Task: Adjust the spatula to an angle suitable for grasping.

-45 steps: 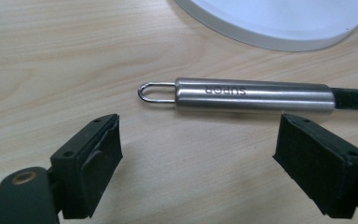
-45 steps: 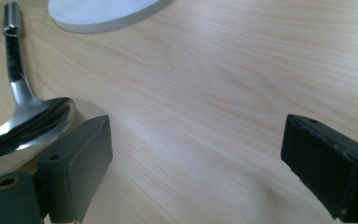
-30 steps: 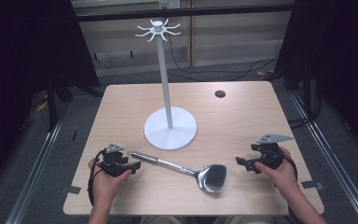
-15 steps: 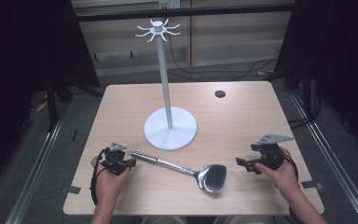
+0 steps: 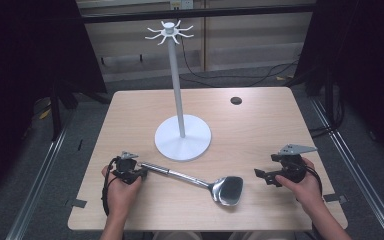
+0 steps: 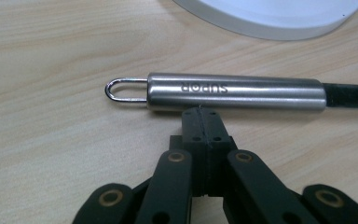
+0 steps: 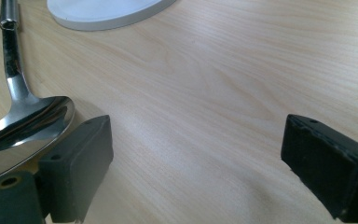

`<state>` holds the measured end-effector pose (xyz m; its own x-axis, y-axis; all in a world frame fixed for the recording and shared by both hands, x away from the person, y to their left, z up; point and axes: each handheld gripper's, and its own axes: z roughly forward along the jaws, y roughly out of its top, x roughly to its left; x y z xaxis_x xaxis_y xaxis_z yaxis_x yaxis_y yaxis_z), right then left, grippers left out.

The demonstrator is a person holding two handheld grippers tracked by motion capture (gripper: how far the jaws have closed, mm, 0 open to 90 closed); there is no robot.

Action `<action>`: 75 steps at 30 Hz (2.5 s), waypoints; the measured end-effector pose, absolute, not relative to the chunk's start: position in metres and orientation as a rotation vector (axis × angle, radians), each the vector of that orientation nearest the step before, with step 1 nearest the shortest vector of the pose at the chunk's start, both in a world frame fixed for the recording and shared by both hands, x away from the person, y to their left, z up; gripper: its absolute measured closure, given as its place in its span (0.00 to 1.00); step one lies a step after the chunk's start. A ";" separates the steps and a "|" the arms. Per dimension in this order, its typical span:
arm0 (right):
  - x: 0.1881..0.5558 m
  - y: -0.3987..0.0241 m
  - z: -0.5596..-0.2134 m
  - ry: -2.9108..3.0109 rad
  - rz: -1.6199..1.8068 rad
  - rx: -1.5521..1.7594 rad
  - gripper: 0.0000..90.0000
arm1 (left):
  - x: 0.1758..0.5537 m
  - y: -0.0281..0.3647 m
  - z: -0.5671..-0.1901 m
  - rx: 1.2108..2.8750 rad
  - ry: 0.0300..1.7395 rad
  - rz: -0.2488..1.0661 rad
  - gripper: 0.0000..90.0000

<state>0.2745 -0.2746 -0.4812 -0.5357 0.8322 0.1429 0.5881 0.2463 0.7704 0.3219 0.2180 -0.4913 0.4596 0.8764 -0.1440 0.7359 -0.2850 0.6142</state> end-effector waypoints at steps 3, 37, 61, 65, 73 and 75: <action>0.273 -0.276 -0.482 2.231 1.169 1.316 0.09 | 0.324 0.216 -0.492 2.082 1.333 0.289 1.00; 0.261 -0.264 -0.483 2.273 1.128 1.284 0.09 | 0.346 0.205 -0.501 1.992 1.299 0.343 0.98; 0.277 -0.213 -0.469 2.450 1.078 1.141 0.11 | 0.324 0.221 -0.491 1.974 1.305 0.400 0.64; 0.282 -0.203 -0.467 2.470 1.081 1.127 0.11 | 0.319 0.229 -0.490 1.976 1.316 0.411 0.55; 0.290 -0.186 -0.466 2.505 1.089 1.092 0.11 | 0.310 0.236 -0.489 1.945 1.342 0.438 0.38; 0.292 -0.180 -0.466 2.518 1.089 1.075 0.11 | 0.308 0.238 -0.488 1.959 1.340 0.451 0.34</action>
